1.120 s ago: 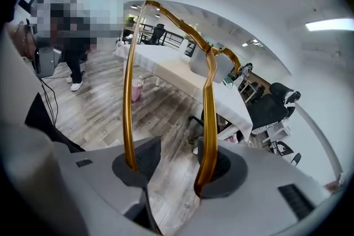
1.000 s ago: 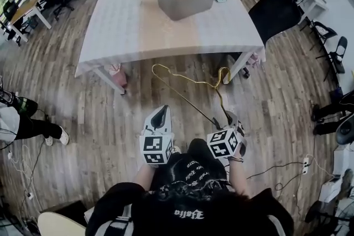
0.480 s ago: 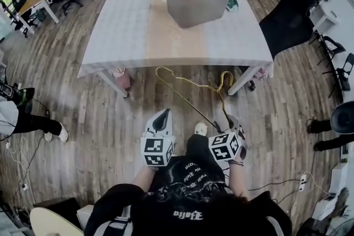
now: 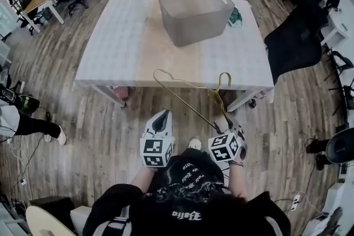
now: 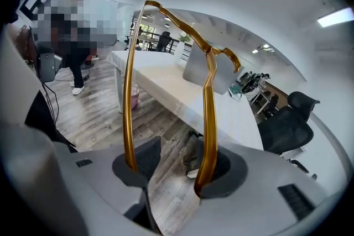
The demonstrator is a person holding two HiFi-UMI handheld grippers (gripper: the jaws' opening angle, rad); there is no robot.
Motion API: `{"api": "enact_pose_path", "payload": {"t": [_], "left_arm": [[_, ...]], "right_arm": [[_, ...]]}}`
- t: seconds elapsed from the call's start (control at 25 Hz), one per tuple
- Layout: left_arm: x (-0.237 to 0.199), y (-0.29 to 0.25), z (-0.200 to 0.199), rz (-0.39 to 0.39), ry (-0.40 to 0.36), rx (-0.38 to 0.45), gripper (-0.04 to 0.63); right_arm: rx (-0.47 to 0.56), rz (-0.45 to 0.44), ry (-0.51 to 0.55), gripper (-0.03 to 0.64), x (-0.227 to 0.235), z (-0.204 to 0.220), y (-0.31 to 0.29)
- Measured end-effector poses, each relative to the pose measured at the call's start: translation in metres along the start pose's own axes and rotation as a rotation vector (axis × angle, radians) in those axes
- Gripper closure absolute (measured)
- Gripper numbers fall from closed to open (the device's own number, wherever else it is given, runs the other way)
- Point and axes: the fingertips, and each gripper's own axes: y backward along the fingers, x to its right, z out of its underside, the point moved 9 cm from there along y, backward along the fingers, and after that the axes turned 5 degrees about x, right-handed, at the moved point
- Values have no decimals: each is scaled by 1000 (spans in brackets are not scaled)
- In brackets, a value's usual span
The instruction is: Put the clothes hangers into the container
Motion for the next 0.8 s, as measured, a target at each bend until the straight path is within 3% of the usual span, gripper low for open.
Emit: {"api": "enact_pose_path", "payload": {"t": [0.36,0.8], "left_arm": [[44,-88,-9,-33,27,23,575],[37,-139,-20,-74,47,21,575]], "right_arm": [[20,-39,62,396,94,3,-51],[20,-32,52,396,139,-1,-77]]}}
